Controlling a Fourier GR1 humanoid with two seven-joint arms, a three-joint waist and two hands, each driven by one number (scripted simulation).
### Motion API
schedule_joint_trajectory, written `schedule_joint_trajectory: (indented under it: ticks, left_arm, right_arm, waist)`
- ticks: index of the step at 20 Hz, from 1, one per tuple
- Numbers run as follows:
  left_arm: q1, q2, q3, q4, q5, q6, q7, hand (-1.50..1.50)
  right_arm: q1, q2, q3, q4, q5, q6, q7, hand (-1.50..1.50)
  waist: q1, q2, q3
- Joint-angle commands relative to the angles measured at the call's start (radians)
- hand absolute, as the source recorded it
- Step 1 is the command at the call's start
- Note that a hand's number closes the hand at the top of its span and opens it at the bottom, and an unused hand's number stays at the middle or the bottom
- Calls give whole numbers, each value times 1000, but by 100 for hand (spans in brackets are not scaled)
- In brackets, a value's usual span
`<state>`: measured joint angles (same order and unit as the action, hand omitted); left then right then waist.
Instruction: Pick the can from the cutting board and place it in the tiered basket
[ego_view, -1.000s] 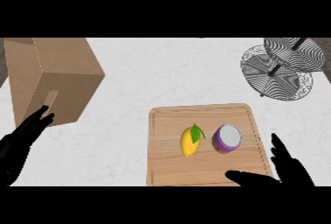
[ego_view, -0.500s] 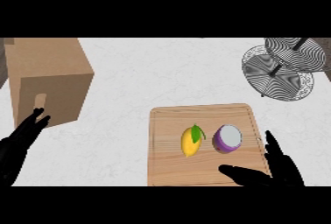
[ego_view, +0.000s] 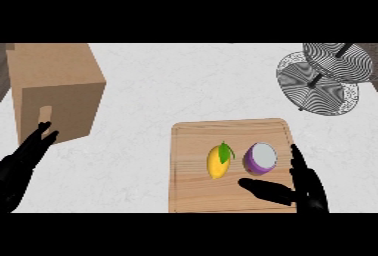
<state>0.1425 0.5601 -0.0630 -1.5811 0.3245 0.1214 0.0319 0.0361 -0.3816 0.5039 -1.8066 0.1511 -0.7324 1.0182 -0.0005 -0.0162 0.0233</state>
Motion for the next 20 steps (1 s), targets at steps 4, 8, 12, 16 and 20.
schedule_joint_trajectory:
  ticks: [4, 8, 12, 16, 20]
  left_arm:
    - [-29, -23, -1, 149, -4, -8, 64, 0]
    - [-22, -42, -7, 168, -21, -14, 28, 0]
    - [-26, -38, -9, 125, -27, 6, 98, 0]
    - [-13, -24, 19, 159, -11, -43, 62, 0]
    - [-37, -72, -11, 154, -53, -1, 73, 0]
  right_arm:
    - [-67, 71, -6, 112, 12, -4, -1, -150]
    - [-98, 146, 6, 199, 10, -6, -45, -150]
    - [-78, 136, -19, 190, -52, 41, -100, -150]
    - [-143, 131, -2, 185, 63, 9, -120, 150]
    - [-187, 187, -19, 277, 124, -45, -125, 150]
  waist:
    - [-4, 22, -24]
    - [0, 24, -24]
    - [-5, 23, -22]
    - [-5, 20, -24]
    - [-4, 19, -24]
